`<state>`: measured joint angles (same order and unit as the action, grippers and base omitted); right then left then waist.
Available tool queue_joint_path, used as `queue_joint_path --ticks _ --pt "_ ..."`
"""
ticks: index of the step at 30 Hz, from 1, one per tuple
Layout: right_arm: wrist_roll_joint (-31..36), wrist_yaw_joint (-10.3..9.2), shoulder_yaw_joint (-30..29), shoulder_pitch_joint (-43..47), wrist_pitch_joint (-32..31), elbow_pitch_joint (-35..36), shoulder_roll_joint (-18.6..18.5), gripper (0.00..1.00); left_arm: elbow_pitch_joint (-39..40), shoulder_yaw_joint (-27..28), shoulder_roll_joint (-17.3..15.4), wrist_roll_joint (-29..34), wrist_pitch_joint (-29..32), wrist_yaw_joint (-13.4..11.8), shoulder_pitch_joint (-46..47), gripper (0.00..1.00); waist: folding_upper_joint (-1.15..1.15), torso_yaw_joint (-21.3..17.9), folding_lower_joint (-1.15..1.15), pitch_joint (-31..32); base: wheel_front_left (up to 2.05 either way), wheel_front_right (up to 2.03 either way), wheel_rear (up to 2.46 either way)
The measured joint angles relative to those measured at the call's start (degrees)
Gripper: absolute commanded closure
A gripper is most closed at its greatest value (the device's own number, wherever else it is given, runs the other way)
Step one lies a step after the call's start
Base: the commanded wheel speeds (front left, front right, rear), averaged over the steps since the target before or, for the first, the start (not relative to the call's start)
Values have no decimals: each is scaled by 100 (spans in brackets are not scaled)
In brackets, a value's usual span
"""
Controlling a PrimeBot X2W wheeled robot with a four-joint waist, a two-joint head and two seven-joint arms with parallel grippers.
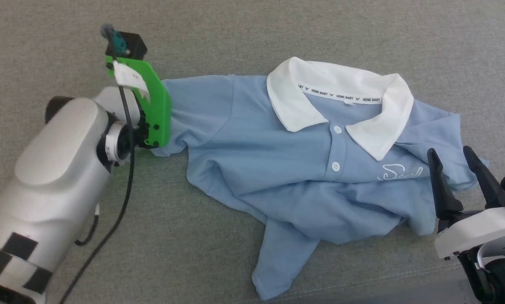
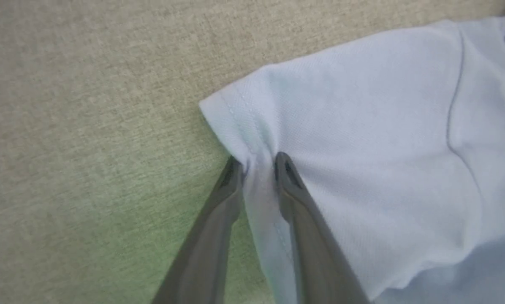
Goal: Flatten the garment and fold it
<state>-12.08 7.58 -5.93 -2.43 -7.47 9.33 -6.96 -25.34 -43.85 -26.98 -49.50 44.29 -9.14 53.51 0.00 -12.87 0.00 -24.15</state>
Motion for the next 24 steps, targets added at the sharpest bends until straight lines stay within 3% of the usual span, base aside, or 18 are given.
queue_joint_path --ticks 7,13,24 --pt "1 0 -36 -32 -80 36 -120 0 59 357 90 94 -1477 -359 -511 100 0 217 0 155 0 0 0" --pt "-16 0 -34 -37 -265 44 -235 0 233 746 -31 102 -2398 -635 -910 100 0 488 0 345 0 0 0" --pt "-69 0 31 34 -670 -18 -402 0 1123 738 -200 38 -2818 -1123 -2551 100 0 1026 0 702 0 0 0"
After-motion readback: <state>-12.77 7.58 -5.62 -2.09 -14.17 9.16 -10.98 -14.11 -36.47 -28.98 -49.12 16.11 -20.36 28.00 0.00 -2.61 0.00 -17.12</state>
